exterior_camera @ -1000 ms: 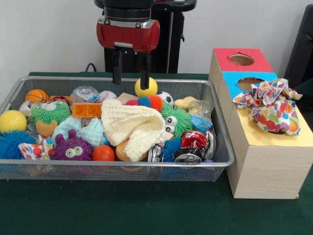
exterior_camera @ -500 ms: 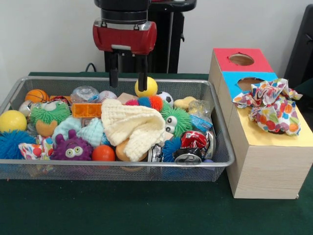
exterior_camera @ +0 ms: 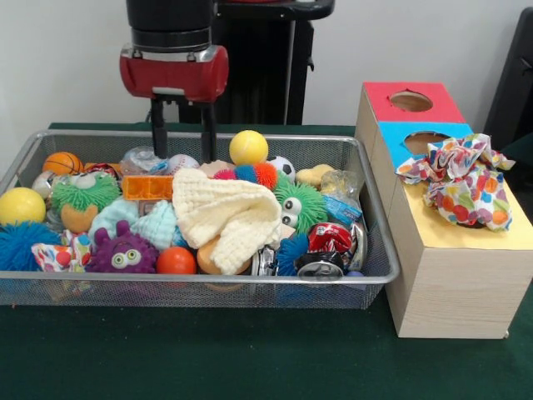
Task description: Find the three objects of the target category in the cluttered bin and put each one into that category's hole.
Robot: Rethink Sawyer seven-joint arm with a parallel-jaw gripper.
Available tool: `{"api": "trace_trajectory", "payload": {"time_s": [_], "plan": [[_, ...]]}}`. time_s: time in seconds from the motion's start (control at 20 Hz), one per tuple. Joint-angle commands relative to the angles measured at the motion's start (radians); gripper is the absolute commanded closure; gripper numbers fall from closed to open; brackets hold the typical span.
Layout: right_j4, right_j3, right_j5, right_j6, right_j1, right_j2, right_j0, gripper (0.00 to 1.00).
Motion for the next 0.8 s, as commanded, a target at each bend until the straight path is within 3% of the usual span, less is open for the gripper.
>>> {"api": "trace_trajectory", "payload": {"time_s": [0.05,0.4,0.8], "plan": [[-0.091,-0.068,0.164,-0.370,0.090,0.148,-0.099,0.00],[-0.130,-0.129,0.236,-0.413,0.139,0.225,-0.169,0.00],[-0.175,-0.117,0.243,-0.393,0.137,0.260,-0.188,0.00]]}}
